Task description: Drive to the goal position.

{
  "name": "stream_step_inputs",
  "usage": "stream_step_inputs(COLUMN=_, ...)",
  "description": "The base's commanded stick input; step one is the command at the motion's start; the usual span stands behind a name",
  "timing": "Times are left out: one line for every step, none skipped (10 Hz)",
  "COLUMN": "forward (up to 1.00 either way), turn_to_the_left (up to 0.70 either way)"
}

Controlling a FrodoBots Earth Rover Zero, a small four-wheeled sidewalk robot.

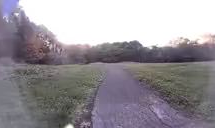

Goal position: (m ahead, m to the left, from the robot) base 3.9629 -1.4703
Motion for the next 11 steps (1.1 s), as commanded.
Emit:
stream_step_inputs(forward=0.70, turn_to_the_left=-0.14)
stream_step_inputs(forward=0.70, turn_to_the_left=-0.14)
stream_step_inputs(forward=0.70, turn_to_the_left=-0.14)
stream_step_inputs(forward=0.70, turn_to_the_left=-0.14)
stream_step_inputs(forward=0.70, turn_to_the_left=-0.14)
stream_step_inputs(forward=0.70, turn_to_the_left=-0.14)
stream_step_inputs(forward=0.70, turn_to_the_left=-0.14)
stream_step_inputs(forward=0.70, turn_to_the_left=-0.14)
stream_step_inputs(forward=0.70, turn_to_the_left=-0.14)
stream_step_inputs(forward=0.70, turn_to_the_left=-0.14)
stream_step_inputs(forward=0.70, turn_to_the_left=-0.14)
